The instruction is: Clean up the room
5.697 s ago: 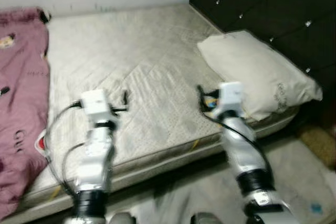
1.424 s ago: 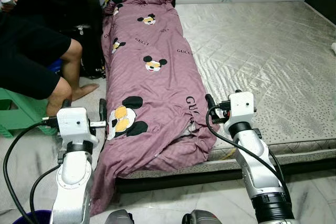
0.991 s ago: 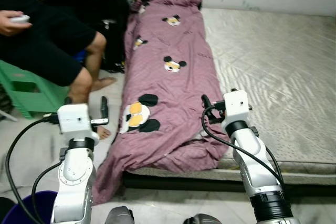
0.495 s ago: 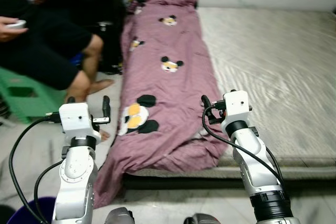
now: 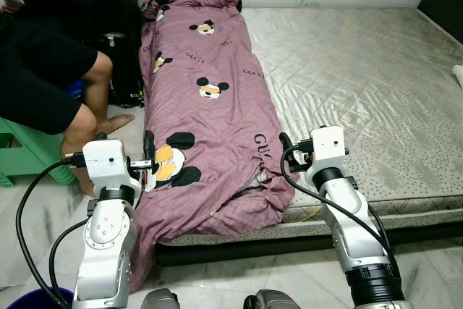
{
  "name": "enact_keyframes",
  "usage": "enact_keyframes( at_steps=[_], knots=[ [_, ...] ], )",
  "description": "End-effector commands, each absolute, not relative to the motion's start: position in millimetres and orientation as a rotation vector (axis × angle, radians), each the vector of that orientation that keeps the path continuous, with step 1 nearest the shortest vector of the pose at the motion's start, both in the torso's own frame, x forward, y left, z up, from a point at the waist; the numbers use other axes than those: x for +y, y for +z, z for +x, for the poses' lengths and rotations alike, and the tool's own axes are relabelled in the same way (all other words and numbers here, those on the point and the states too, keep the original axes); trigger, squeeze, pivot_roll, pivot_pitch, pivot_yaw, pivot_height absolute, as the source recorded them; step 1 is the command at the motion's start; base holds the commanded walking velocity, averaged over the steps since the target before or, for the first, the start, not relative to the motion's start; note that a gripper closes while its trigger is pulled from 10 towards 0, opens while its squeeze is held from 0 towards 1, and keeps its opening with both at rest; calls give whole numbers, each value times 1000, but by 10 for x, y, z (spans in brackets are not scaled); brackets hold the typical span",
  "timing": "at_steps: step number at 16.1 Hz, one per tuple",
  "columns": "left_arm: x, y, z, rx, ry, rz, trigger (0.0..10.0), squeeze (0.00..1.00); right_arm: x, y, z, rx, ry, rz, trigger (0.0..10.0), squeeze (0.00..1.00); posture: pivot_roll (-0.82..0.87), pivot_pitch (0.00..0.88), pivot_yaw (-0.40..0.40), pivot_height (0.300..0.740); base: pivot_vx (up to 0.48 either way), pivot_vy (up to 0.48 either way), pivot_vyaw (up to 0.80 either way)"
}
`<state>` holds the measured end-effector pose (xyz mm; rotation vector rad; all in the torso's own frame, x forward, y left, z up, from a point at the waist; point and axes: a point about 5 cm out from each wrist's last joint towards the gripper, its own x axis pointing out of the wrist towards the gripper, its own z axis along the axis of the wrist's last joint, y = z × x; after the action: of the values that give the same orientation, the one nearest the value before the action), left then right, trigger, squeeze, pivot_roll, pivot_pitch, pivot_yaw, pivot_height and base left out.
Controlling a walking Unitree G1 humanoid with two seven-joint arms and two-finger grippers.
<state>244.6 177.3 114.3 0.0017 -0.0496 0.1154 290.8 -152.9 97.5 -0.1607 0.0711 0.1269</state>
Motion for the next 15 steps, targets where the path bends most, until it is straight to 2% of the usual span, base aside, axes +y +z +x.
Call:
enact_keyframes(
  at_steps=[1,3,15],
  knots=[
    [1766,1136,2449,-39,112,-10,10000,0,-1536,1025,2928,62,121,-157,10000,0,-68,0,-21,740,277,0,0],
    [1761,1135,2449,-38,108,-14,10000,0,-1543,1021,2928,67,119,-153,10000,0,-69,0,-22,740,292,0,-488],
    [1756,1120,2470,-24,109,-21,10000,0,-1527,1018,2943,70,130,-158,10000,0,-70,0,-20,740,267,0,0]
  ],
)
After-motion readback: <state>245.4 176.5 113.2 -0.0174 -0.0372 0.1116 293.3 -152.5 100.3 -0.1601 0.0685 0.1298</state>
